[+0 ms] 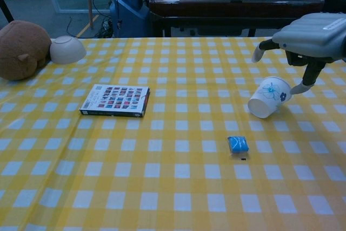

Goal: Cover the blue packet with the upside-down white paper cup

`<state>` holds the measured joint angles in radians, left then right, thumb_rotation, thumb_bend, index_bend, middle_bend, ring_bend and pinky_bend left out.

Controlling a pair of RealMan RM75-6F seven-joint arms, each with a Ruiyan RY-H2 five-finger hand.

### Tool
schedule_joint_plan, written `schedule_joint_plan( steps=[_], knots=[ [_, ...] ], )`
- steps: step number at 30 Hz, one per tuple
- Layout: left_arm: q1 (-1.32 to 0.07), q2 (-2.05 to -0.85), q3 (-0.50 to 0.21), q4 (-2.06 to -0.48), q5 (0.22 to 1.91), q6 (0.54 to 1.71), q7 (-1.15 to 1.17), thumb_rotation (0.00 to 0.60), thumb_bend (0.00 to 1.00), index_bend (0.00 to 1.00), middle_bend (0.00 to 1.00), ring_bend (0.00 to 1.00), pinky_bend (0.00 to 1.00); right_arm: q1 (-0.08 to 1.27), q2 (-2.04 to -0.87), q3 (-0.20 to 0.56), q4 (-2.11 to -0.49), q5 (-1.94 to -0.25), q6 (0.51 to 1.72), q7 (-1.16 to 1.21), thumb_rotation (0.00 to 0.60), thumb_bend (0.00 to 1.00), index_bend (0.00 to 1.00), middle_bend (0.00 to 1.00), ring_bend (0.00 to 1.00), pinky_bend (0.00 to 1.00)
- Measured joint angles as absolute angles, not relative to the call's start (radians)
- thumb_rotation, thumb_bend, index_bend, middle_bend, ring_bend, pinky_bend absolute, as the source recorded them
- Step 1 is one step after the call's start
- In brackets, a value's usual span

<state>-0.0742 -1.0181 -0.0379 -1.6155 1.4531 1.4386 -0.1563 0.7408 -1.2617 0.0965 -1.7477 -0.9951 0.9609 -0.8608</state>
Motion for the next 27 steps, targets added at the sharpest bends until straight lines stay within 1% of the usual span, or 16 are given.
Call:
schedule_joint_plan(
  steps=[12,21,27],
  knots=[
    [-0.071,-1.014,-0.038,-1.614,1.454,1.442,-0.166,0.6,0.13,0.17,0.39,0.3,0.5,0.782,-1.337,0.052,-1.675,-0.955,0.955,-0.913,0.6,0.0,0.25,0.98,0.94,1.0],
    [-0.071,-1.013,-0.041,-1.613,1.45,1.441,-0.173,0.6,0.13,0.17,0.39,0.3,0.5,0.819,-1.398,0.039,-1.629,-0.914,0.954,-0.954,0.6,0.0,0.27,0.99,0.94,1.0],
    [-0.069,-1.01,-0.042,-1.611,1.448,1.445,-0.181,0.6,0.13,0.17,0.39,0.3,0.5,0.841,-1.431,0.033,-1.596,-0.879,0.959,-0.985,0.6,0.0,0.3,0.99,0.94,1.0]
  ],
)
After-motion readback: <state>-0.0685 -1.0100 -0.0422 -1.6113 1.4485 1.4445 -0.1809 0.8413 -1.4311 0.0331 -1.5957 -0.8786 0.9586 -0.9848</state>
